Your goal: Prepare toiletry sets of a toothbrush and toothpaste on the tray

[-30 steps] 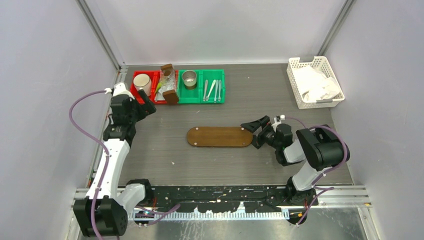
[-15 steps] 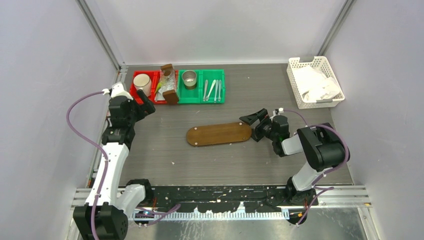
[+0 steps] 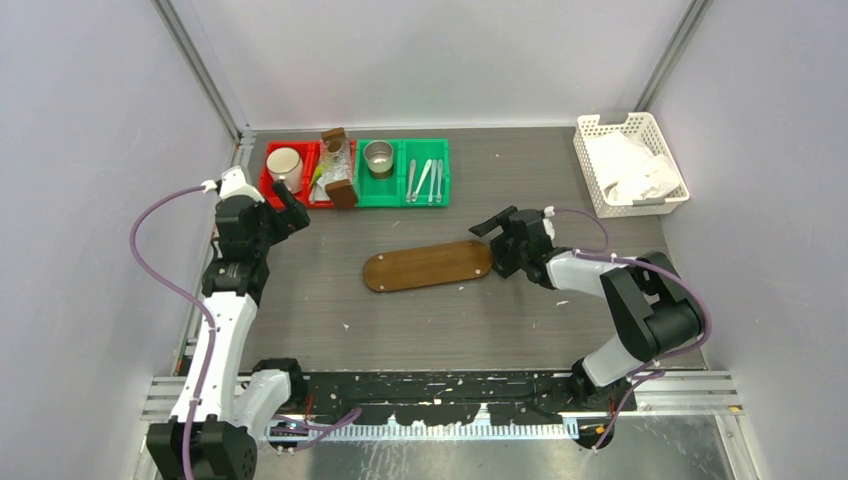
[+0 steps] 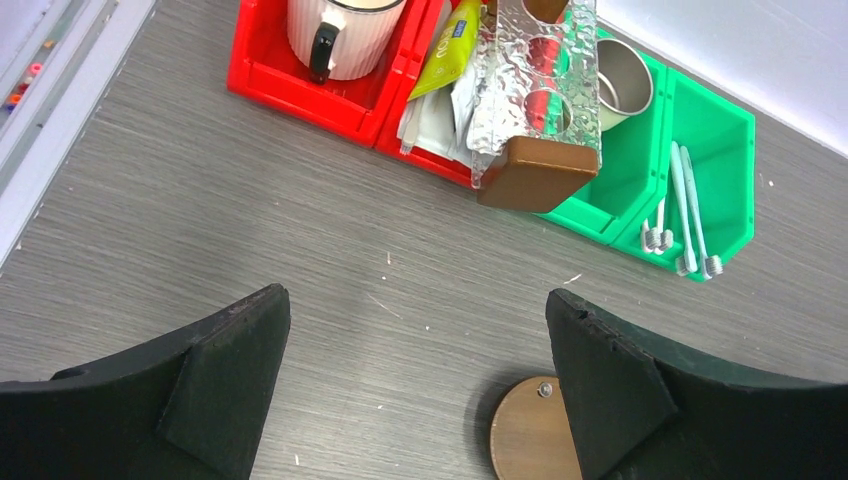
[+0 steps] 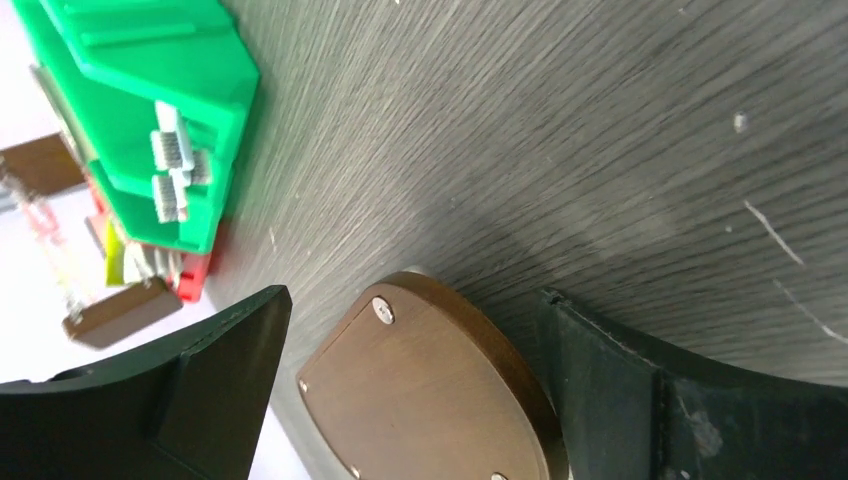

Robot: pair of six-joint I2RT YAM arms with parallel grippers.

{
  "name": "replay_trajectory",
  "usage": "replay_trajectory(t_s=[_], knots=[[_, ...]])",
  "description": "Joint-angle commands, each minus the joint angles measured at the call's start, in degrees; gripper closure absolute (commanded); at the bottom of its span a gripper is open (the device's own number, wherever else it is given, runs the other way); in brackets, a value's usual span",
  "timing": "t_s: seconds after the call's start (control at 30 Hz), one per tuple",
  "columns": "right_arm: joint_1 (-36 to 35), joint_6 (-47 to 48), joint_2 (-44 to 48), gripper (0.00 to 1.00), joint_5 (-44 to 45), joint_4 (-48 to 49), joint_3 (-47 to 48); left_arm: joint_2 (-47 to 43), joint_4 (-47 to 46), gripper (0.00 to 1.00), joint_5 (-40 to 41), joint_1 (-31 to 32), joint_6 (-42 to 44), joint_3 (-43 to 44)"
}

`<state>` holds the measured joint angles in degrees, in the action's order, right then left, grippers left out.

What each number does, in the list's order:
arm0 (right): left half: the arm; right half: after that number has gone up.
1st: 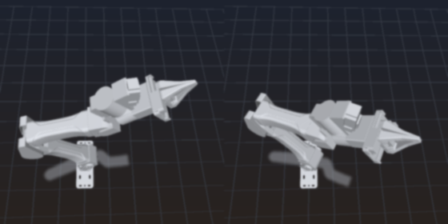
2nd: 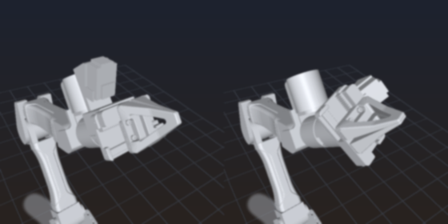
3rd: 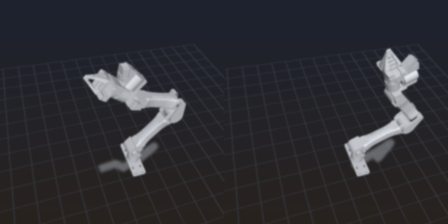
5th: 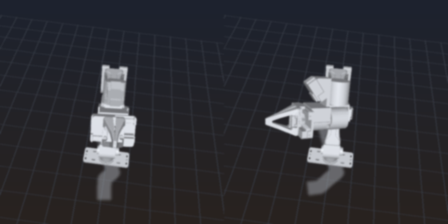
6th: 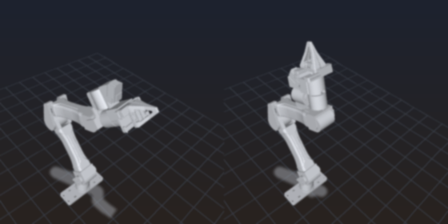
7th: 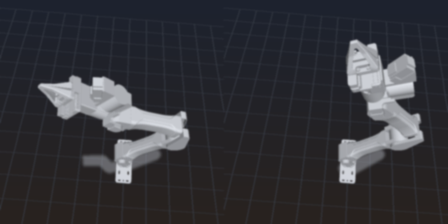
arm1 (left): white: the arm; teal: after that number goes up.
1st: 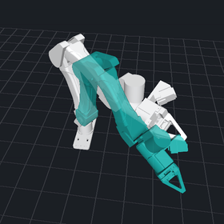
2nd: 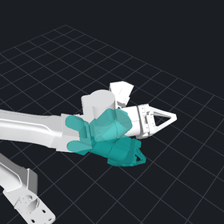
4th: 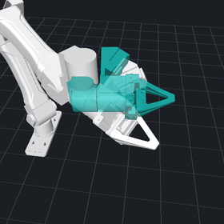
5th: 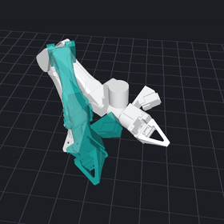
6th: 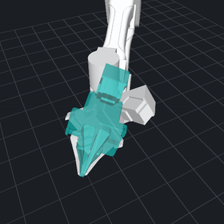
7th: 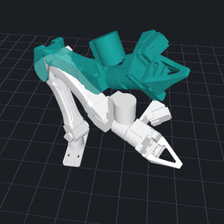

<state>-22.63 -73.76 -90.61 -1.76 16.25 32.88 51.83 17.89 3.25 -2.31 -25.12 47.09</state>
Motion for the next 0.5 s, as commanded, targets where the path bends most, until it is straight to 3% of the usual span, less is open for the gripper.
replay_trajectory(t_s=[0.0,0.17,0.37,0.47], knots=[[-4.42,-1.74,-8.35,0.0,12.25,-43.96,-1.78,-2.31,-1.2,0.0,-0.48,0.2,-0.45,-1.42],[-7.08,-5.39,-7.98,0.0,14.52,-46.71,-1.9,-2.95,-2.44,0.0,-1.09,0.19,-1.25,-3.34],[-12.58,-11.19,-17.33,0.0,16.48,-62.0,7.23,-3.46,-2.64,0.0,-1.08,0.2,-1.29,-3.7],[-13.86,-12.66,-18.19,0.0,16.94,-64.08,8.22,-3.58,-2.84,0.0,-1.09,0.2,-1.32,-3.98]])
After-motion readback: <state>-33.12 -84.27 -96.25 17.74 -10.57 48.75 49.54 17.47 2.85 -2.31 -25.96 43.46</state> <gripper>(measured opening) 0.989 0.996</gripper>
